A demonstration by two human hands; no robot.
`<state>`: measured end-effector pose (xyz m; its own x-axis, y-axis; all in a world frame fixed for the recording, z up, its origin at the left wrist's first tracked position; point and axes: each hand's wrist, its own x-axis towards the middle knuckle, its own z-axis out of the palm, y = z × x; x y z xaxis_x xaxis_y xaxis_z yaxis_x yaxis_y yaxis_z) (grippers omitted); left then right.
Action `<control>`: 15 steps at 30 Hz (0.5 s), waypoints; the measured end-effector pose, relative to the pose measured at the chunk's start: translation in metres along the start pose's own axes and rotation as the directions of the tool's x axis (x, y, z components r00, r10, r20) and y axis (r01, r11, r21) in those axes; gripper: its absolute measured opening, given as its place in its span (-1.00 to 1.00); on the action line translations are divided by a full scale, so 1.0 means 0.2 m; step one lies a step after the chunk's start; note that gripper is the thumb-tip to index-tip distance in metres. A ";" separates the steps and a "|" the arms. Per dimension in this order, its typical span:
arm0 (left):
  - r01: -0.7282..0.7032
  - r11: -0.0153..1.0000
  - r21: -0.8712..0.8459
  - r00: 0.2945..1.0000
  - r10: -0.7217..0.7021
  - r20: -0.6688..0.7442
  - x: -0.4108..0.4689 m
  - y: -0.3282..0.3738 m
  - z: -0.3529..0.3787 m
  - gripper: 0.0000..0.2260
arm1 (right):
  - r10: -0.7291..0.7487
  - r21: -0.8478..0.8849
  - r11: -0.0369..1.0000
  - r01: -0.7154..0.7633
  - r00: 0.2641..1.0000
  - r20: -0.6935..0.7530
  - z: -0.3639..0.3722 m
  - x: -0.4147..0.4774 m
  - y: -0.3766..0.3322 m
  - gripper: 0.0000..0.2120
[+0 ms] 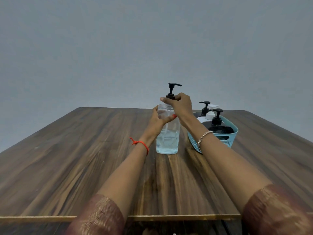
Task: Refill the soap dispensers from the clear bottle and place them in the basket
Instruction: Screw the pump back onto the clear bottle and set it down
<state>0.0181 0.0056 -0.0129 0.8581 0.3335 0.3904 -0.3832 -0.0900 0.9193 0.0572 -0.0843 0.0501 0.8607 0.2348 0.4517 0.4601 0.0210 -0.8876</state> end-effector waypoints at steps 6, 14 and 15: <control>-0.014 1.000 -0.011 1.000 0.014 0.013 -0.02 0.02 -0.01 -0.48 | 0.062 0.129 0.990 -0.065 0.998 0.027 0.04 -0.02 -0.03 -0.82; -0.033 0.999 0.000 0.999 0.033 0.007 -0.04 0.03 0.00 -0.50 | 0.044 0.043 0.998 -0.040 0.995 -0.090 0.06 -0.02 -0.01 -0.66; -0.028 1.000 0.002 1.000 0.028 0.005 -0.04 0.04 0.00 -0.53 | 0.052 0.081 0.996 -0.046 0.996 -0.075 0.06 -0.02 0.00 -0.69</control>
<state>0.0089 0.0015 -0.0086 0.8488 0.3262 0.4162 -0.4064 -0.1012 0.9081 0.0508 -0.0743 0.0478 0.8974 0.1624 0.4102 0.4009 0.0883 -0.9119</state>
